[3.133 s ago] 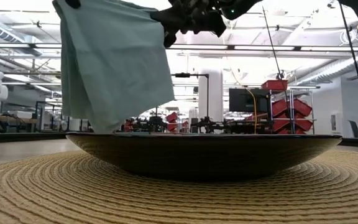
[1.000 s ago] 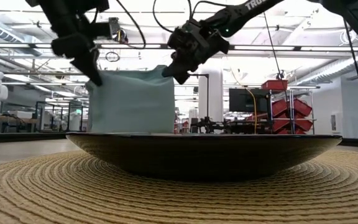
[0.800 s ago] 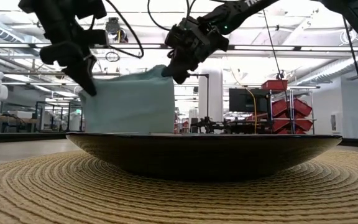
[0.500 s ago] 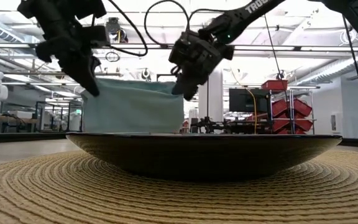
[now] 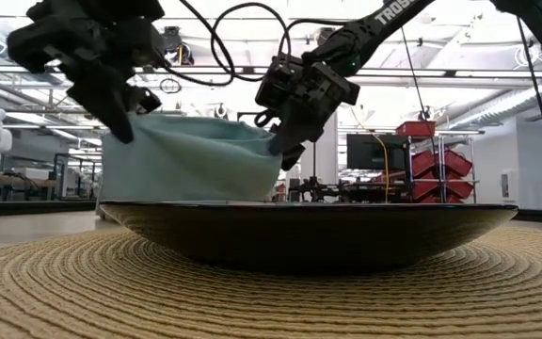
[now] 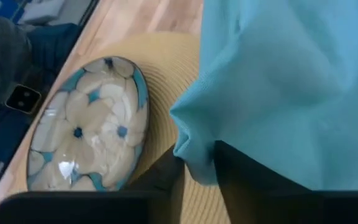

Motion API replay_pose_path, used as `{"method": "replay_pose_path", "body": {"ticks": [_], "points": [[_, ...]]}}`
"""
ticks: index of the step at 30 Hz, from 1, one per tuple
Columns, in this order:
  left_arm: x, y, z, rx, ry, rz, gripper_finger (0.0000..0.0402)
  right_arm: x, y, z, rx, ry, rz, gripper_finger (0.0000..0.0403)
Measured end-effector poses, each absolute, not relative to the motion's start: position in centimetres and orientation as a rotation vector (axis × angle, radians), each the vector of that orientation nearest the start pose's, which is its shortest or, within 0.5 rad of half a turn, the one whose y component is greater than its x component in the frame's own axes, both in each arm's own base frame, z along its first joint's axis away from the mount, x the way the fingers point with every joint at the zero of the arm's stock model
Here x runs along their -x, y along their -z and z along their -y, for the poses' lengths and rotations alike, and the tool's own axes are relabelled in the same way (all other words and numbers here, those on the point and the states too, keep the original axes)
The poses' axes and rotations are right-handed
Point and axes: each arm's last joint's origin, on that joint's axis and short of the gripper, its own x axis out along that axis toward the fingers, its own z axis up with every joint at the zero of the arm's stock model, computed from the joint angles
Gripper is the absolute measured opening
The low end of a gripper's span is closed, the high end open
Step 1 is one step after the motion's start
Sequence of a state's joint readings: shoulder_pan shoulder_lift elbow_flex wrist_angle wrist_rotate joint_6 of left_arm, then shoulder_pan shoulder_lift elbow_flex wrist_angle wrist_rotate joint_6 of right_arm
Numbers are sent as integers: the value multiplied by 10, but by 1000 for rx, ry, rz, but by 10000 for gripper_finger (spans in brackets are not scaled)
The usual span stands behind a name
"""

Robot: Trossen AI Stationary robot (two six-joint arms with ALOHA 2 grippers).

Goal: Set table place
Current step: Fold the blue napkin

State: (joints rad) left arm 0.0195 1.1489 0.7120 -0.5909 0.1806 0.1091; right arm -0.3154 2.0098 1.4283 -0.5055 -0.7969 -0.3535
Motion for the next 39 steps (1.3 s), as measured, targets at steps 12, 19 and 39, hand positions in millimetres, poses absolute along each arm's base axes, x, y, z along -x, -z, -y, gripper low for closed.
{"method": "replay_pose_path", "body": {"ticks": [12,19,39], "points": [[-247,-178,32,-4,308,-1007,167,-397,-179,101,-312,-567,-875,193],[-249,-166,47,-14,309,-1063,181,-396,-182,92,-272,-553,-907,188],[-240,-164,8,-110,-173,-1149,181,-389,-183,102,-213,-528,-911,187]]}}
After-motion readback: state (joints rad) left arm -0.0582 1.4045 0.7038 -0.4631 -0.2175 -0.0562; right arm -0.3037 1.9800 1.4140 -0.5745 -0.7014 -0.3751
